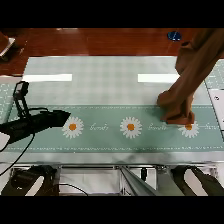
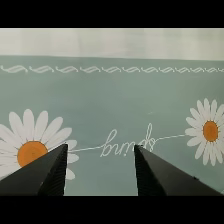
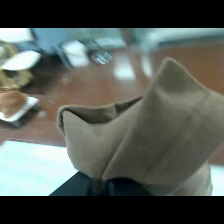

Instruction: Fold the shirts.

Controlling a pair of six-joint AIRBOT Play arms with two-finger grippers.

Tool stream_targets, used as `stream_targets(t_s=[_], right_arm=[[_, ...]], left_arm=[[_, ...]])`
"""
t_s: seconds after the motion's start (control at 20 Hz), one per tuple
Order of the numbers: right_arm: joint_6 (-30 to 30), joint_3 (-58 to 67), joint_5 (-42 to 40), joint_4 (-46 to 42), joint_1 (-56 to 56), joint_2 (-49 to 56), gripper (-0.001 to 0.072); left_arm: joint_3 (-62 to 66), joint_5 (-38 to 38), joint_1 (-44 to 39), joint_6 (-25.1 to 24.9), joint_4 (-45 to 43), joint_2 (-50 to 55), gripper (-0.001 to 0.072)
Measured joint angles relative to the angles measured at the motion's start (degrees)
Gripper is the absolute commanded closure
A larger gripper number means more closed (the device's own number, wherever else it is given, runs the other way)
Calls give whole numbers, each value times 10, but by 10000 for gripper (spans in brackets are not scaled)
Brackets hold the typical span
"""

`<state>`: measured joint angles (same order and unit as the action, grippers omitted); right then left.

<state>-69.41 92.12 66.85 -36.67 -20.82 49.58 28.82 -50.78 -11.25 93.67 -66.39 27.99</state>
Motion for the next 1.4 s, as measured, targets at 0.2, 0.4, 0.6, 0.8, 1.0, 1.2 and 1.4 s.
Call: stream_targets(t_s=[0.2,0.4,0.6,0.8,1.0,1.2,1.4], right_arm=[[2,64,7,10,93,-3,684],[-4,80,32,-13,230,17,684],[-40,8,50,-101,377,63,684],[-72,-156,-19,-149,490,128,683],[-88,-259,-86,-140,548,224,398],[-90,-283,-101,-113,548,283,299],[-82,-260,-33,-132,422,252,300]], left_arm=[[-19,40,-4,1,13,10,200],[-24,75,-2,1,12,30,200],[-21,84,36,0,-14,38,200],[-20,38,86,0,-25,41,200],[-20,-16,94,0,-17,42,200],[-19,-38,65,0,13,42,200],[8,-64,72,-4,26,42,200]])
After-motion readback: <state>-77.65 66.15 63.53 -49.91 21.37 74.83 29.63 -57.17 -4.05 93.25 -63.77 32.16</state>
